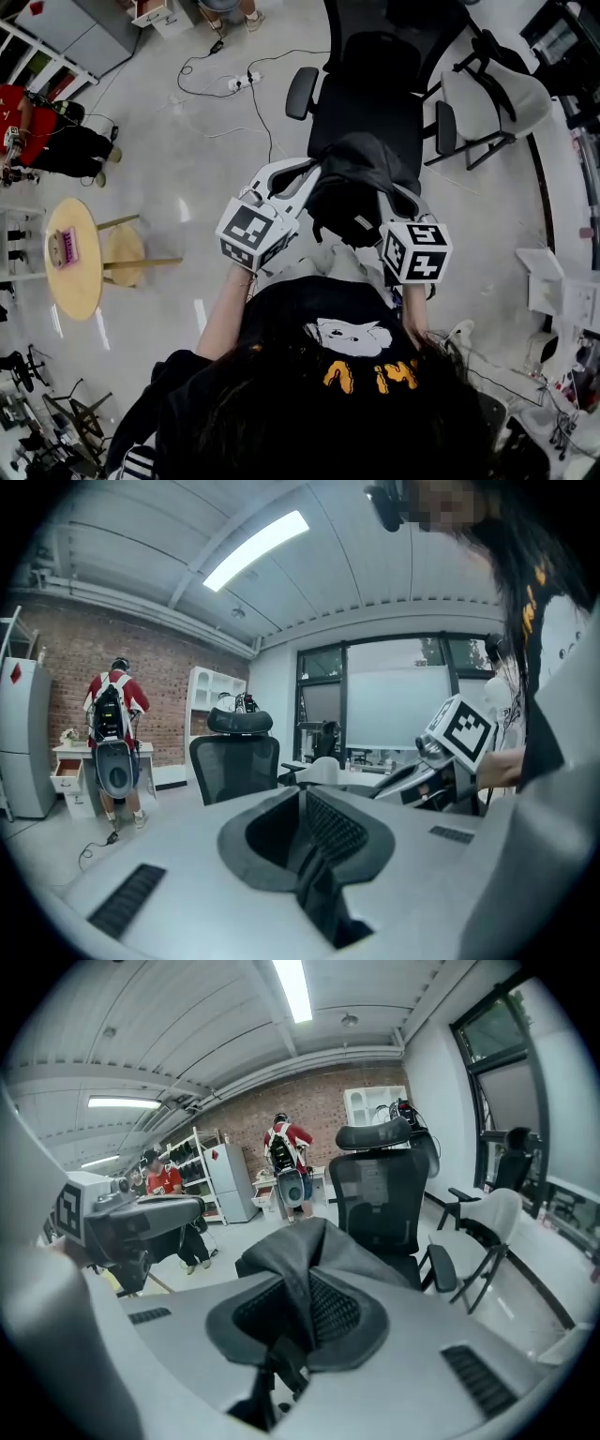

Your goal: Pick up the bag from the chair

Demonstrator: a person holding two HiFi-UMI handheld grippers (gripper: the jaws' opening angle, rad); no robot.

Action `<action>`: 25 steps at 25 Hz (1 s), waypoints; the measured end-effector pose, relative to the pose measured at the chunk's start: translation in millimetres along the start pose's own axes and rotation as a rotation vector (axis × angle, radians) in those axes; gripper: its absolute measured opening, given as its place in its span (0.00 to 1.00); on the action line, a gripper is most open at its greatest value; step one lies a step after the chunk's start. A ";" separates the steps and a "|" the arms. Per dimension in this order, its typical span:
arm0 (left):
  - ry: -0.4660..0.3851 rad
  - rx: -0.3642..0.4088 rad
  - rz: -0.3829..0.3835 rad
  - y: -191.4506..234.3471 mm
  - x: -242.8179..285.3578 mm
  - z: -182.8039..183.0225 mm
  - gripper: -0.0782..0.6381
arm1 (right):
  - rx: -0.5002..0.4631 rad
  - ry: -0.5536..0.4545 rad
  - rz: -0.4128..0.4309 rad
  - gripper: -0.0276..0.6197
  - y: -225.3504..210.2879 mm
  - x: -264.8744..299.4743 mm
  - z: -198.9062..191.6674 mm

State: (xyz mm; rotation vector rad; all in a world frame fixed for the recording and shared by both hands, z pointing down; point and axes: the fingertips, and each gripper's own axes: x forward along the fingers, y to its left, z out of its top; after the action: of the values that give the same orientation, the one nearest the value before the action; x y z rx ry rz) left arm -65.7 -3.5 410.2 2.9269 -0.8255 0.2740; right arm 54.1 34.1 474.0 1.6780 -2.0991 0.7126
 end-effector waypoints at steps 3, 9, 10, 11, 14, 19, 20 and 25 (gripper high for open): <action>-0.003 0.000 -0.018 -7.4 -15.4 -6.2 0.15 | 0.002 0.004 -0.004 0.10 17.7 -6.7 -11.8; 0.001 -0.004 -0.037 -25.9 -34.7 -20.2 0.15 | -0.003 0.014 -0.005 0.10 35.5 -21.3 -32.6; 0.001 -0.006 -0.039 -28.5 -38.8 -22.4 0.15 | -0.004 0.015 -0.004 0.10 38.6 -24.0 -35.8; 0.002 -0.007 -0.040 -30.9 -42.7 -24.5 0.15 | -0.005 0.016 -0.004 0.10 41.6 -26.4 -38.9; 0.006 -0.010 -0.043 -35.9 -50.4 -30.6 0.15 | -0.004 0.023 -0.006 0.10 47.1 -31.2 -47.6; 0.011 -0.011 -0.053 -40.6 -55.1 -35.3 0.15 | -0.001 0.030 -0.010 0.10 50.1 -34.3 -54.5; 0.010 -0.010 -0.055 -40.8 -55.6 -35.2 0.15 | 0.000 0.031 -0.010 0.10 50.6 -34.1 -54.6; 0.003 -0.006 -0.064 -43.3 -56.2 -33.2 0.15 | 0.010 0.038 -0.010 0.10 50.0 -32.9 -55.3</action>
State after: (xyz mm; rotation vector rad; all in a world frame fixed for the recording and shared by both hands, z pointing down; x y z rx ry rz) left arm -94.9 66.4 430.2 2.9395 -0.7293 0.2705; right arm 11.2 101.1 492.0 1.6659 -2.0632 0.7467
